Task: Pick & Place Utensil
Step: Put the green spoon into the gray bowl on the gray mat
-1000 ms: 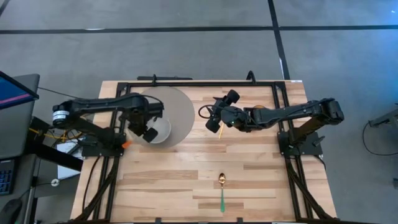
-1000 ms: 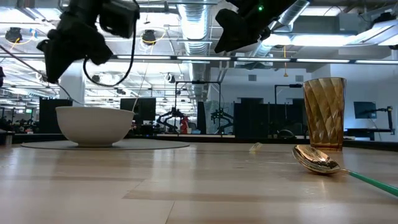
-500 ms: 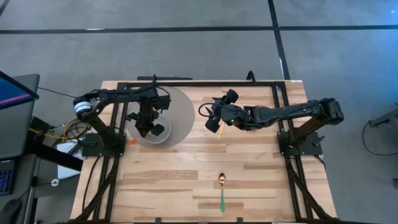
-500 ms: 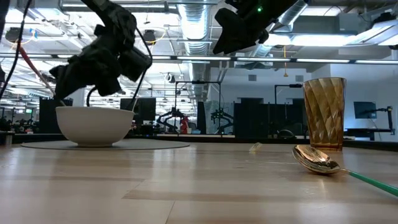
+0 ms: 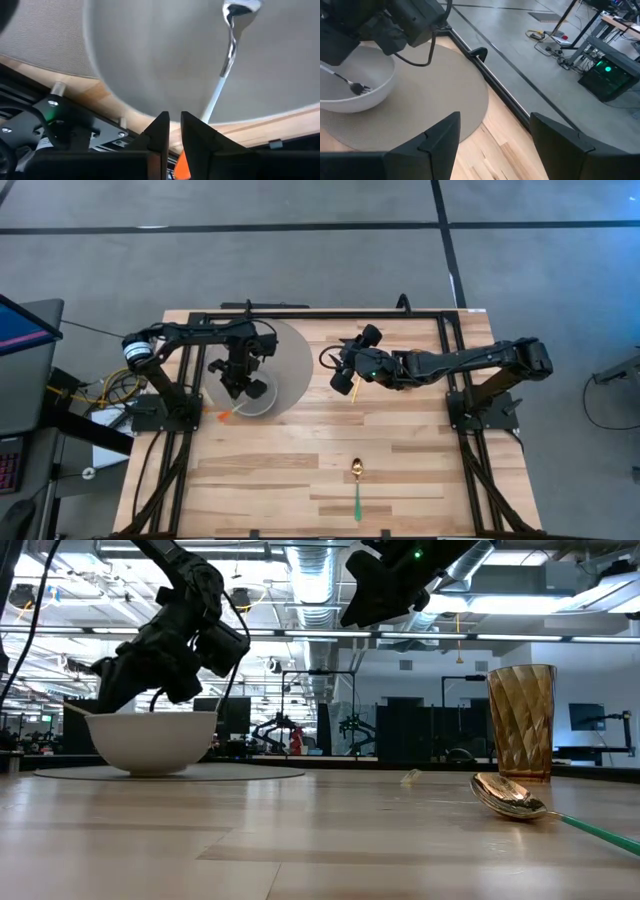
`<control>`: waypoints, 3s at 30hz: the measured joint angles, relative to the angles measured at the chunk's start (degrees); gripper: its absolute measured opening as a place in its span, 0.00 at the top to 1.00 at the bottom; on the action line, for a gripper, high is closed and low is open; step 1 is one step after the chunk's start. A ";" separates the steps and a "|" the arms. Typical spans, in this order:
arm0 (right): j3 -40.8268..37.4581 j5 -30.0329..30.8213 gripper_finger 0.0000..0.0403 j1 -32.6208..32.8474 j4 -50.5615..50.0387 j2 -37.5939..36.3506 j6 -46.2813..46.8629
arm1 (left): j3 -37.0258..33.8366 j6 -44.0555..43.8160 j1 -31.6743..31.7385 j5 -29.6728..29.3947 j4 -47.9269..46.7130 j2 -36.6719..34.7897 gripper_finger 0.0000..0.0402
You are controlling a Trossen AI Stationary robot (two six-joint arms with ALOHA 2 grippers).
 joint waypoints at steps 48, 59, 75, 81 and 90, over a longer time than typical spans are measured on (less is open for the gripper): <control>-0.89 -28.24 0.42 28.49 -29.38 0.21 74.08 | -3.26 13.90 -10.25 -23.00 39.39 -40.25 0.97; -1.23 -41.28 0.49 29.88 -20.18 14.23 85.17 | -3.26 13.90 -10.23 -22.97 42.02 -40.24 0.97; 7.55 -48.10 0.60 30.36 -16.50 27.00 93.49 | -3.26 19.47 -10.25 -22.93 52.46 -40.24 0.97; 7.58 -49.05 0.63 30.22 -17.55 28.26 93.44 | -3.26 19.47 -10.25 -22.93 53.19 -40.19 0.97; 7.61 -42.78 0.78 28.80 -19.52 28.20 82.95 | -3.26 19.47 -10.25 -22.93 53.44 -40.19 0.97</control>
